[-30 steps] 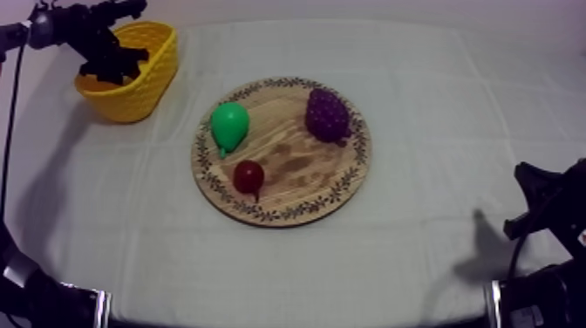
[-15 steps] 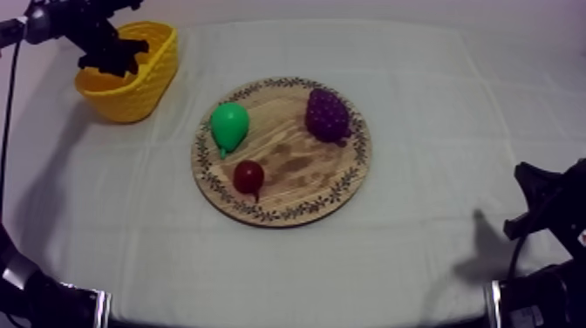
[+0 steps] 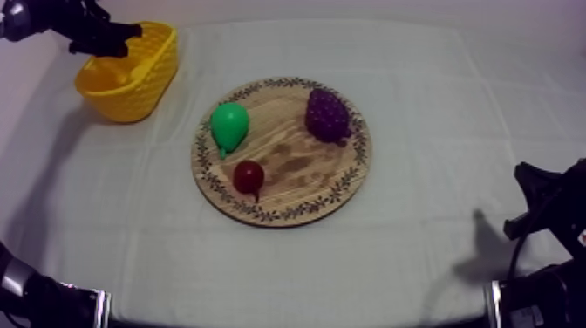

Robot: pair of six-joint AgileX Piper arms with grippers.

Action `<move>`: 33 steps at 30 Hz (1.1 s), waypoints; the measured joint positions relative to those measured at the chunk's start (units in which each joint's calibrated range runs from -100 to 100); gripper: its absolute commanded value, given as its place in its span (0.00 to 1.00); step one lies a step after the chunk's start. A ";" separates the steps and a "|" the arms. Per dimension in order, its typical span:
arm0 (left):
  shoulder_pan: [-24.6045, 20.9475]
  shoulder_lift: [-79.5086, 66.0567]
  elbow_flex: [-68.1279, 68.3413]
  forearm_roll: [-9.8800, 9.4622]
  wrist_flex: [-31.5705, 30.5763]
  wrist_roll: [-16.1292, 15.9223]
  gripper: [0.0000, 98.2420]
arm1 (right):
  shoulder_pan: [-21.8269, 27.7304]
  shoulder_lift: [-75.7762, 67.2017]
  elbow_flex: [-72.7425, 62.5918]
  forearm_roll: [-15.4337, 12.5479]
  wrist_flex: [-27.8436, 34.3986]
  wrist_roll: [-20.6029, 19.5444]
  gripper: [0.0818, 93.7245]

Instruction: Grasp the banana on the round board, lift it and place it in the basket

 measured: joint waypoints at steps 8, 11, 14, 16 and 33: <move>1.66 -14.81 4.28 -1.43 -5.31 1.13 0.01 | 0.00 0.00 0.00 0.00 0.00 0.00 0.00; 1.64 -22.67 8.52 -0.85 -9.07 0.89 0.00 | 0.00 0.00 0.00 0.00 0.00 0.00 0.00; 1.17 -31.06 14.26 1.16 -13.78 -0.64 0.00 | 0.00 0.00 0.00 0.00 0.06 0.00 0.00; 1.01 -36.80 18.64 2.46 -17.15 -1.81 0.00 | 0.00 0.00 0.00 0.00 0.06 0.03 0.00; 5.01 -86.76 74.31 3.71 -46.14 -3.33 0.00 | 0.00 0.00 0.00 0.00 0.06 0.03 0.00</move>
